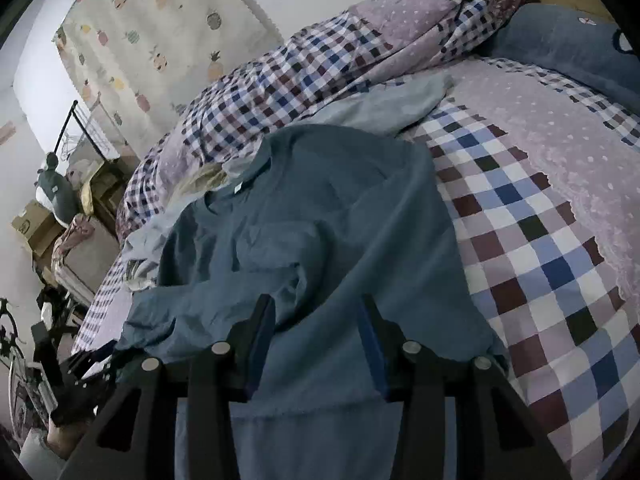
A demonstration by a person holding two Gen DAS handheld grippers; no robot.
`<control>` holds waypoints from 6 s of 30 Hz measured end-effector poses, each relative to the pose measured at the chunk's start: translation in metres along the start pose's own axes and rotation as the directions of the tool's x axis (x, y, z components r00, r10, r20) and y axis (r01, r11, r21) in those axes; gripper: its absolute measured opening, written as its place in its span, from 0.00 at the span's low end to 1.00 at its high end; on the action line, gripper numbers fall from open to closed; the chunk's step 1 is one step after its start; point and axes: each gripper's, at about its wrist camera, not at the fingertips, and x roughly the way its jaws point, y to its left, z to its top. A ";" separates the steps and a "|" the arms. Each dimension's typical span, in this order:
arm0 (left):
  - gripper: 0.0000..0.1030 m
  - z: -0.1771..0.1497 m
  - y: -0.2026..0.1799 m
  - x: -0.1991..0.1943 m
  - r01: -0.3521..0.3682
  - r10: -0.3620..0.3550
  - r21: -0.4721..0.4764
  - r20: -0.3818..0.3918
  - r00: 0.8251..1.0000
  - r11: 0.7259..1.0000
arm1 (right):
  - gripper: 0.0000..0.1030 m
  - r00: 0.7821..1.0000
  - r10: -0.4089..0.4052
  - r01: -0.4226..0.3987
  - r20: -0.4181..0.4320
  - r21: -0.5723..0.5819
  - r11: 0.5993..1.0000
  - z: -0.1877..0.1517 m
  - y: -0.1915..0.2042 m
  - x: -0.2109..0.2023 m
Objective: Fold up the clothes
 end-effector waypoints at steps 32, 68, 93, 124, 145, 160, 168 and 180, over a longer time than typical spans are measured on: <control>0.05 -0.005 0.048 -0.005 0.058 -0.035 -0.302 0.079 0.996 0.952 | 0.04 0.982 -0.162 0.077 -0.097 -0.577 0.813 0.088 0.124 0.089; 0.05 -0.018 0.057 0.004 0.066 -0.063 -0.336 0.019 0.998 0.940 | 0.04 0.977 -0.135 0.052 -0.165 -0.433 0.900 0.039 0.000 0.029; 0.05 -0.023 0.062 0.009 0.077 -0.085 -0.368 -0.006 0.996 0.927 | 0.35 0.912 -0.200 -0.014 -0.359 -0.512 0.859 0.007 -0.033 0.014; 0.05 -0.023 0.063 0.010 0.077 -0.083 -0.371 -0.001 0.997 0.925 | 0.18 0.849 -0.356 0.008 -0.390 -0.664 0.747 0.015 -0.021 0.028; 0.05 -0.024 0.065 0.006 0.101 -0.095 -0.386 0.034 0.995 0.917 | 0.05 0.885 -0.368 0.025 -0.285 -0.760 0.650 -0.001 0.029 0.012; 0.05 -0.027 0.063 0.003 0.133 -0.132 -0.357 0.027 0.991 0.925 | 0.08 0.767 -0.579 0.159 -0.277 -0.792 0.590 0.021 0.041 0.029; 0.18 -0.033 0.072 0.005 0.176 -0.186 -0.356 0.005 0.983 0.918 | 0.50 0.924 -0.219 -0.078 -0.313 -0.716 0.693 0.048 0.163 0.027; 0.28 -0.021 0.069 0.020 0.227 -0.245 -0.364 -0.004 0.969 0.903 | 0.51 0.835 -0.059 -0.372 -0.548 -0.639 0.673 0.014 0.345 0.217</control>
